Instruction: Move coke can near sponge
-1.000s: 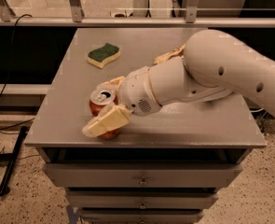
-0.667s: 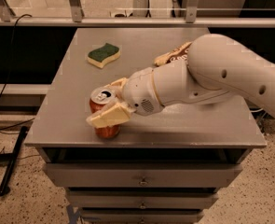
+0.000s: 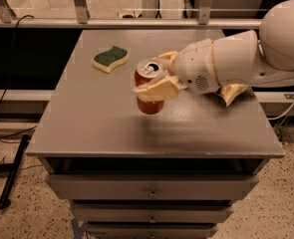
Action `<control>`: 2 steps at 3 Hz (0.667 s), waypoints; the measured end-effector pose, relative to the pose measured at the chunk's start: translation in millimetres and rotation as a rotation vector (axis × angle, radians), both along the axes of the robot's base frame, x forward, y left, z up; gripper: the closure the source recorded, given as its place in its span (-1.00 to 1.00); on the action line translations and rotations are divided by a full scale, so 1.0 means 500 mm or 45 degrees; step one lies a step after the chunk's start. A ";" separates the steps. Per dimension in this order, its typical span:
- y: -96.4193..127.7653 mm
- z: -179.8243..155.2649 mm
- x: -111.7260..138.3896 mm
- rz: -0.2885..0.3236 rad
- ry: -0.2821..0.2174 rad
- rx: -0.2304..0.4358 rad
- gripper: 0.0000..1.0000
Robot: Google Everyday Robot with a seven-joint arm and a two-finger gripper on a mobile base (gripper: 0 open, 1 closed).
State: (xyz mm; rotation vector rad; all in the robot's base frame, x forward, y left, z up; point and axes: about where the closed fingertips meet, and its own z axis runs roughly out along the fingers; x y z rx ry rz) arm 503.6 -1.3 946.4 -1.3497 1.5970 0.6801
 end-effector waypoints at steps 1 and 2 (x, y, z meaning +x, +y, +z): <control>0.000 0.002 0.006 -0.011 -0.012 0.003 1.00; -0.013 0.004 0.057 -0.079 -0.076 0.028 1.00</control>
Offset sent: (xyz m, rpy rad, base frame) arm 0.0616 -0.0207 0.0010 0.0491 -0.1149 -0.1375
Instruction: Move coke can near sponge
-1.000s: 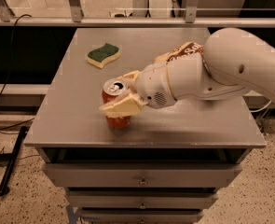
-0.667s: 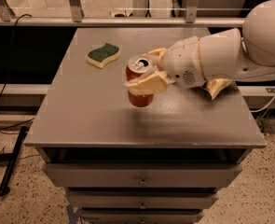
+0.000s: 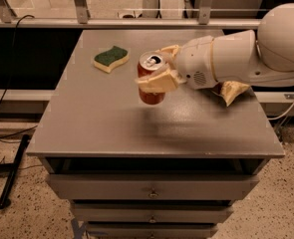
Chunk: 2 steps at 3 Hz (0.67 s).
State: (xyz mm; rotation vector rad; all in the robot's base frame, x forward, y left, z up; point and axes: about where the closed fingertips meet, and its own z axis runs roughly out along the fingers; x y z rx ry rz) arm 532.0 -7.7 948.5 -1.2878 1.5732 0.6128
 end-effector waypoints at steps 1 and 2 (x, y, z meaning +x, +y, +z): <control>-0.016 -0.007 0.098 -0.048 -0.061 0.014 1.00; -0.011 -0.012 0.233 -0.071 -0.109 0.064 1.00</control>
Offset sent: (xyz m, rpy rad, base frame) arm 0.1962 -0.0071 -0.0102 0.1015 -0.1241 -0.0815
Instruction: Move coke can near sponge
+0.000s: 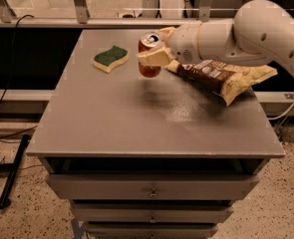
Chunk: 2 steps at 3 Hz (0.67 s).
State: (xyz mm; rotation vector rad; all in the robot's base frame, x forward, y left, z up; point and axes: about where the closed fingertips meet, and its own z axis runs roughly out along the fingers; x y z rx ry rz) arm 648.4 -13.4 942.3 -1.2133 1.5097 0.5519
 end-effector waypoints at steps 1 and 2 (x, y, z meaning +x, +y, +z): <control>0.018 -0.007 0.097 0.001 -0.011 0.047 1.00; 0.042 -0.027 0.167 0.011 0.016 0.068 1.00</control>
Offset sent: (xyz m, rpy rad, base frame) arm 0.1242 0.0292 -0.0244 0.0718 0.0383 0.0081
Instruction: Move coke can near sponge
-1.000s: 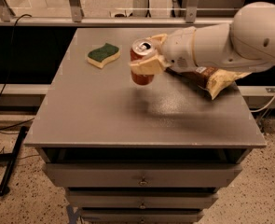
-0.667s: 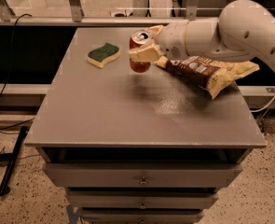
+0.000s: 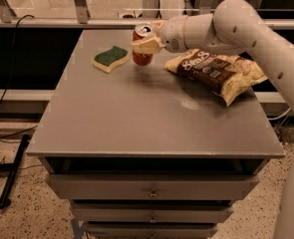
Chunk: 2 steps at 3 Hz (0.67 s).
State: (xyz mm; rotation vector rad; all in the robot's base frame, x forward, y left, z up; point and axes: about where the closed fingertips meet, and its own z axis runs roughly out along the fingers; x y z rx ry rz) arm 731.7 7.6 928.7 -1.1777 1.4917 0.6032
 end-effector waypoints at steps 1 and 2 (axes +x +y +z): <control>0.013 -0.022 0.040 0.000 0.034 -0.013 1.00; 0.024 -0.038 0.065 0.003 0.073 -0.017 0.62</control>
Offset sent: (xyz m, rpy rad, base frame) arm 0.0482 0.0105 -0.0263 -0.0180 0.0894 -0.0058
